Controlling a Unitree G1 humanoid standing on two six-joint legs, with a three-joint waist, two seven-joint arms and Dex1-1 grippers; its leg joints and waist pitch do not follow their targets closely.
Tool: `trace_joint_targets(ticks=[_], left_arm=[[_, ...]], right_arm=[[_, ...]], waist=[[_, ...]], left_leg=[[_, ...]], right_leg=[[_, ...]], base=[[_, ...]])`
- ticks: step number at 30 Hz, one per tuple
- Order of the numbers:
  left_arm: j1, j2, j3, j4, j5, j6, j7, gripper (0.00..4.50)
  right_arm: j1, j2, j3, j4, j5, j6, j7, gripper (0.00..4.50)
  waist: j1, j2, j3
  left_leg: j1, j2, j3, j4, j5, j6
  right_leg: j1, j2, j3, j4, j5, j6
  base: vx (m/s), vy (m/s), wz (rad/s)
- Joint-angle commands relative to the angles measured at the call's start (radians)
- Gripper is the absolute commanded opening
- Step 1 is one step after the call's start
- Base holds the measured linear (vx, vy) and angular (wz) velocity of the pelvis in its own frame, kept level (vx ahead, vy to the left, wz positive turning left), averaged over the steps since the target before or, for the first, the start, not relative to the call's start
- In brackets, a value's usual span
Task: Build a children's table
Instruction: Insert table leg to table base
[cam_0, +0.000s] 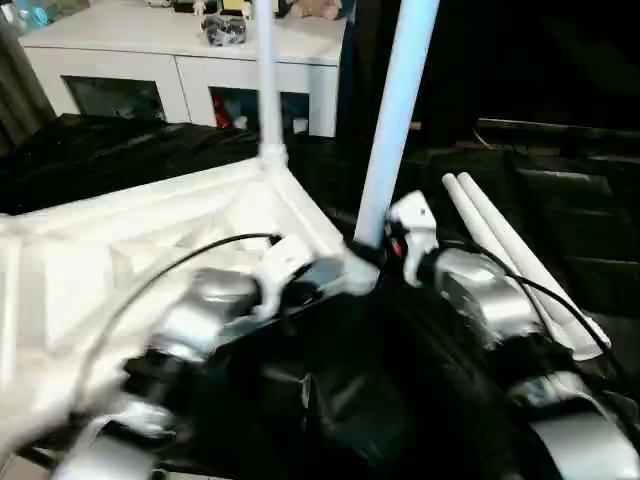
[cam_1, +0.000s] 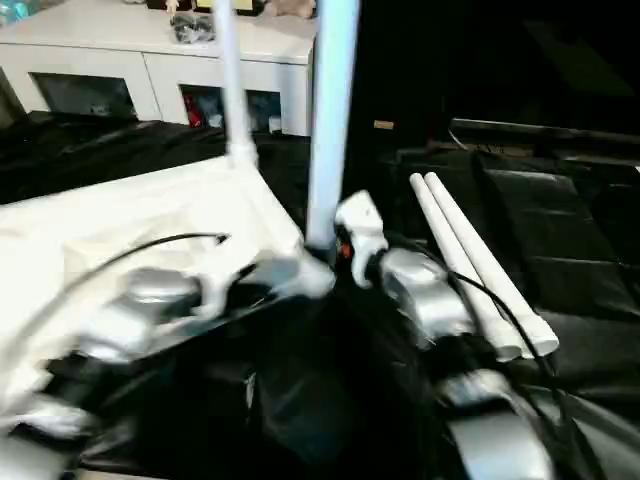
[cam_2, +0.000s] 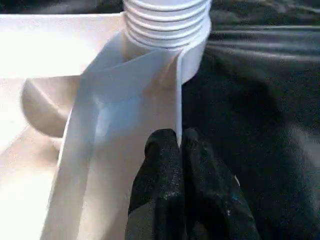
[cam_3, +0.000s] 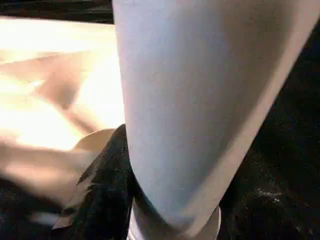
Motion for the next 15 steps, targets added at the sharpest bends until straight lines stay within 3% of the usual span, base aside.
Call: trace_joint_targets(ticks=[1,4,6,8,15], left_arm=[[-0.033,-0.056,-0.038,-0.093,-0.013,-0.012,0.016,0.00],[-0.031,-0.059,-0.043,-0.083,-0.002,0.002,0.036,0.00],[-0.033,-0.054,-0.036,-0.089,0.001,0.017,0.040,0.00],[-0.035,-0.048,-0.033,-0.089,0.002,0.022,0.039,0.00],[-0.039,-0.038,-0.029,-0.092,0.008,0.035,0.046,0.00]], right_arm=[[0.056,0.071,0.073,0.142,-0.038,0.115,-0.007,1.88],[0.040,0.092,0.066,0.162,-0.041,0.139,-0.022,1.88],[0.035,0.094,0.076,0.168,-0.060,0.146,-0.017,1.88],[0.034,0.094,0.077,0.168,-0.064,0.146,-0.016,1.88],[0.024,0.095,0.089,0.176,-0.085,0.118,-0.015,1.88]], waist=[[-0.005,0.006,-0.038],[-0.009,0.007,-0.032],[-0.010,0.005,-0.028],[-0.010,0.005,-0.031],[-0.017,0.003,-0.028]], left_leg=[[0.012,0.078,-0.048,-0.094,-0.365,-0.031],[0.018,0.075,-0.046,-0.092,-0.394,-0.023],[0.024,0.073,-0.046,-0.092,-0.424,-0.021],[0.019,0.075,-0.051,-0.096,-0.417,-0.020],[0.023,0.078,-0.053,-0.099,-0.441,-0.020]], right_leg=[[0.013,-0.123,0.053,-0.100,-0.364,-0.175],[0.008,-0.125,0.051,-0.109,-0.409,-0.175],[0.005,-0.131,0.044,-0.120,-0.494,-0.151],[0.009,-0.136,0.039,-0.124,-0.531,-0.127],[-0.001,-0.136,0.038,-0.127,-0.560,-0.115]], base=[[0.000,0.000,0.00],[0.000,0.000,0.00],[0.000,0.000,0.00],[0.000,0.000,0.00],[0.000,0.000,0.00]])
